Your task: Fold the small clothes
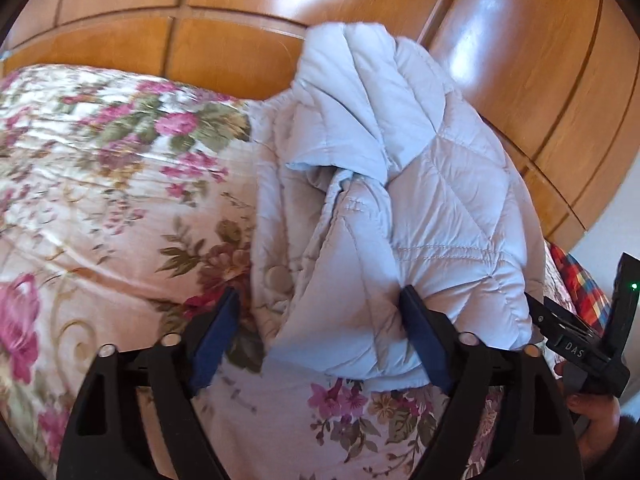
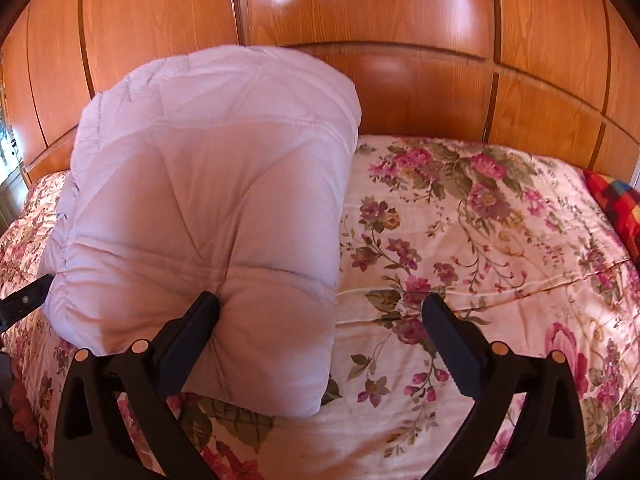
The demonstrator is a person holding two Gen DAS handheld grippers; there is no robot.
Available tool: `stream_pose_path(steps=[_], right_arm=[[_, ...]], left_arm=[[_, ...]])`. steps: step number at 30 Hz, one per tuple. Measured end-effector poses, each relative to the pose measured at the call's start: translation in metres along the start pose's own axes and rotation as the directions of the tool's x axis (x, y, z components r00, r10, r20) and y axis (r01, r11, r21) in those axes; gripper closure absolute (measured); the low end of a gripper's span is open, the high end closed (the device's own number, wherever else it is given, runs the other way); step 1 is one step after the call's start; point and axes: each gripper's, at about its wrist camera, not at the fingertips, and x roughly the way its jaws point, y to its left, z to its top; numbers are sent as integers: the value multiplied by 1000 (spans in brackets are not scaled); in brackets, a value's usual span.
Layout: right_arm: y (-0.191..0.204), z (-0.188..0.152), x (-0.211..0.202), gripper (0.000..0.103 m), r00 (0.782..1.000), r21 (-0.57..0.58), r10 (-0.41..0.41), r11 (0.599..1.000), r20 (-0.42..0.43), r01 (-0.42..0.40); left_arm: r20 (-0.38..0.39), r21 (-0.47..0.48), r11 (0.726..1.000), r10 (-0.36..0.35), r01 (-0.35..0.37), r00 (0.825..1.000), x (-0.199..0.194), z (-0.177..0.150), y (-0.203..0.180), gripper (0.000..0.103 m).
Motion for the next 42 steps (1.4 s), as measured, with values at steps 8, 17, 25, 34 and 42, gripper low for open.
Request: stream_pose_path(steps=[8, 17, 25, 34, 42], right_arm=[[14, -8, -46, 2, 1000, 50, -15, 999, 1, 15], [40, -34, -93, 2, 1000, 14, -8, 1000, 21, 8], [54, -51, -121, 2, 1000, 15, -4, 1000, 10, 4], [67, -65, -152, 2, 998, 0, -31, 1000, 56, 31], [74, -66, -175, 2, 997, 16, -40, 999, 71, 39]], left_arm=[[76, -4, 995, 100, -100, 992, -55, -24, -15, 9], [133, 98, 977, 178, -192, 975, -104, -46, -41, 4], [104, 143, 937, 307, -320, 946, -125, -68, -59, 4], [150, 114, 936, 315, -333, 937, -160, -74, -68, 4], [134, 116, 938, 312, -328, 940, -171, -75, -70, 3]])
